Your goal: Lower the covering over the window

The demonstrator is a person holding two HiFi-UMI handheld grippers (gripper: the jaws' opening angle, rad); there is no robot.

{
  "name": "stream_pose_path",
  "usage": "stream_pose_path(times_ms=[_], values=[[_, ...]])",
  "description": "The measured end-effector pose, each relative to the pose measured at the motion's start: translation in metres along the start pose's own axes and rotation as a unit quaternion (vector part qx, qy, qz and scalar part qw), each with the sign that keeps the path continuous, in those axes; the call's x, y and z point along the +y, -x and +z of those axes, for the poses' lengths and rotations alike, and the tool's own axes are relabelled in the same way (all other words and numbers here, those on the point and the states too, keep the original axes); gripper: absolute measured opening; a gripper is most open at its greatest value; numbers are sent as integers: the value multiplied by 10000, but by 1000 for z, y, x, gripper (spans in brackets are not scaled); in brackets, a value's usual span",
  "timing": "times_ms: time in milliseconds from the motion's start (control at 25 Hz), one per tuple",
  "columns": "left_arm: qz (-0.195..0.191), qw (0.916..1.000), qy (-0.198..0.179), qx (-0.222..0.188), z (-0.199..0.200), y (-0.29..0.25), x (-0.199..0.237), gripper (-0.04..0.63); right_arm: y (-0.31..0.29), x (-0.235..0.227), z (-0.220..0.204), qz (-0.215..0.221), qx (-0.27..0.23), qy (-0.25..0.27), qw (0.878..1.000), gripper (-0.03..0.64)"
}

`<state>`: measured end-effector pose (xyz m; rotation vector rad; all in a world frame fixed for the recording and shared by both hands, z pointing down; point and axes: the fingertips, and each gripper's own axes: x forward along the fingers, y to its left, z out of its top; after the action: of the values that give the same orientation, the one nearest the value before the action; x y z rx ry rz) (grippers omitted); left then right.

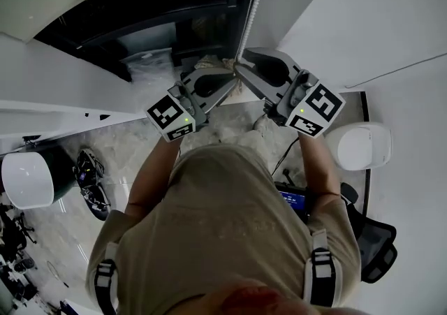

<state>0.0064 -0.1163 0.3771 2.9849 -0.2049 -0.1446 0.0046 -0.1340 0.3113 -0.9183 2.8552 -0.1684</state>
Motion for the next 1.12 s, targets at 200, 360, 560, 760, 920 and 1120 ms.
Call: stream_pose_path(times_ms=[200,360,560,760,920,1120], values=[[-79,9999,-115,45,2,7,-7,15,-12,8,-2,-23,68,5,10000,14],[259,9986,-456,-25,9,18,4,19,-11,4,-12,-92,133,-299,9994,9],[158,9970,-344,-671,67,26,21,112,-18,10,-57,-23,658,-472,9967,9],[-188,9975,-236,-633,82,10,9,26,-22,20,-58,2,690,-305,9972,9],[1,9969,-452,-645,82,13,9,21,-10,19,-44,44,527,25,9986,12],[-56,9992,-293,-277,44,19,13,21,-4,11,4,-110,-244,-266,9993,83]])
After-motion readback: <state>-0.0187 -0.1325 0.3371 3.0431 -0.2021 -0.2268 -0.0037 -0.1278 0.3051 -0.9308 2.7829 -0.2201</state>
